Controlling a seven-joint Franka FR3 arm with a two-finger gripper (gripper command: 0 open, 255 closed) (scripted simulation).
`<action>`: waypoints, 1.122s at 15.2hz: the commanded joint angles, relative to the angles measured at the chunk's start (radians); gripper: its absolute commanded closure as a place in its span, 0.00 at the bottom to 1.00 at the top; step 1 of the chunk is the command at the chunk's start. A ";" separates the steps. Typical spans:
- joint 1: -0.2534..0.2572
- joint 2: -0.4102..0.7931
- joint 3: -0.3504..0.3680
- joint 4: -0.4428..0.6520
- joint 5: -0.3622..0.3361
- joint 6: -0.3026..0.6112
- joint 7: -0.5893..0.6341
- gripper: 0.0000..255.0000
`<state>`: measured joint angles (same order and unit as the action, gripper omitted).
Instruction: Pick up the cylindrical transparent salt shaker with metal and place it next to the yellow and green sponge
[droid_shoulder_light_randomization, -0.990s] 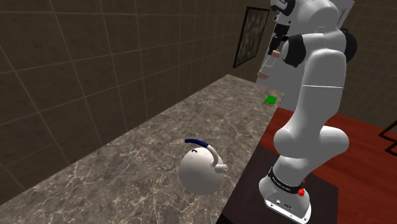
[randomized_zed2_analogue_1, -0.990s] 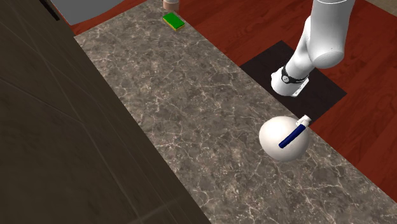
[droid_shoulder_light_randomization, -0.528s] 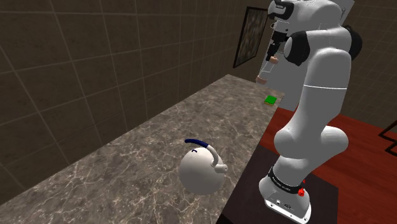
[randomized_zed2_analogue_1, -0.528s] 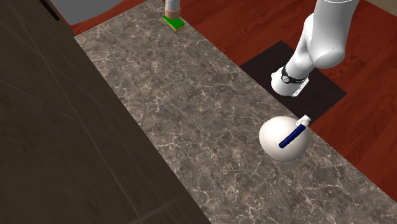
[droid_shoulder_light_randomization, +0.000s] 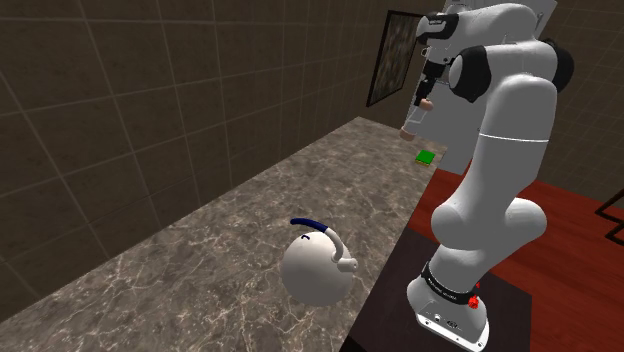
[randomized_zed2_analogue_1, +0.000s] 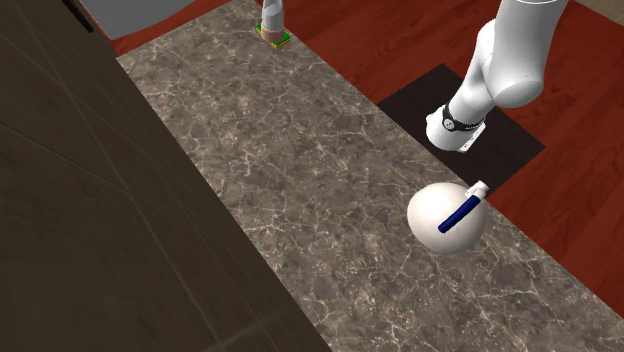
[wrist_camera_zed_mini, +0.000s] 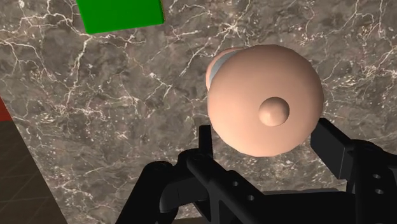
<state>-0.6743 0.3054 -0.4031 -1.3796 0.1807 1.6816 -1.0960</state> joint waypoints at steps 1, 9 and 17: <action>0.002 -0.003 0.000 -0.031 -0.001 0.028 -0.003 1.00; 0.011 -0.008 0.003 -0.146 0.000 0.138 -0.011 1.00; 0.015 0.003 0.007 -0.238 0.009 0.240 -0.023 1.00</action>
<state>-0.6587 0.3046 -0.3963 -1.6094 0.1877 1.9092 -1.1168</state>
